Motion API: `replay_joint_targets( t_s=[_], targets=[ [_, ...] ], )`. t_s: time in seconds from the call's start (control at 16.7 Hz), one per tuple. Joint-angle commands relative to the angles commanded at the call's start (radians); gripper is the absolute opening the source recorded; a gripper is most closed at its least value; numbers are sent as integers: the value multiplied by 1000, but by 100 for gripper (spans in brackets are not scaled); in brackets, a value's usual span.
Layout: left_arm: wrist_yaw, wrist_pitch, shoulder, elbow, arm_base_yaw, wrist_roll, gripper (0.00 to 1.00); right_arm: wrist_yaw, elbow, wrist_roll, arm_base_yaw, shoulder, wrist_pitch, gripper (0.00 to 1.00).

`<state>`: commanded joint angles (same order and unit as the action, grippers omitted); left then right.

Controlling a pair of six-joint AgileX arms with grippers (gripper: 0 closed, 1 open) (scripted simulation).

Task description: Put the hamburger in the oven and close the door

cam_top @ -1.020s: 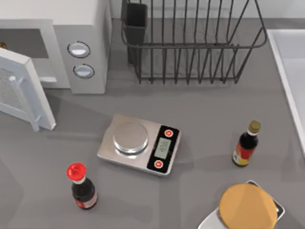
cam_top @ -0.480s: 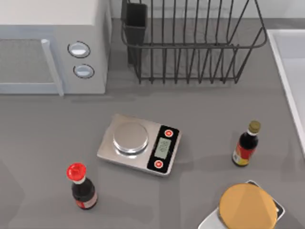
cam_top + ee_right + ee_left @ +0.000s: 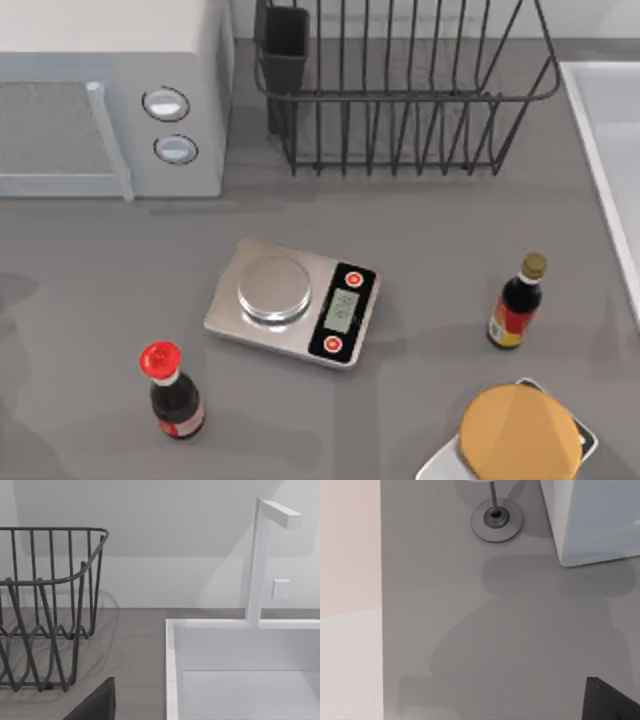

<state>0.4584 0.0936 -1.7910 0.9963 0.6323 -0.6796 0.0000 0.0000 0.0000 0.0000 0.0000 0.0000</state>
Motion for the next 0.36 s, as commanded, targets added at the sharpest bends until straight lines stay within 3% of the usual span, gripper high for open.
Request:
replay_joint_targets(
  t_s=[0.36],
  targets=[
    [6, -28, -43, -8, 12, 154, 0, 0, 0, 0, 0, 0, 0, 100]
  ],
)
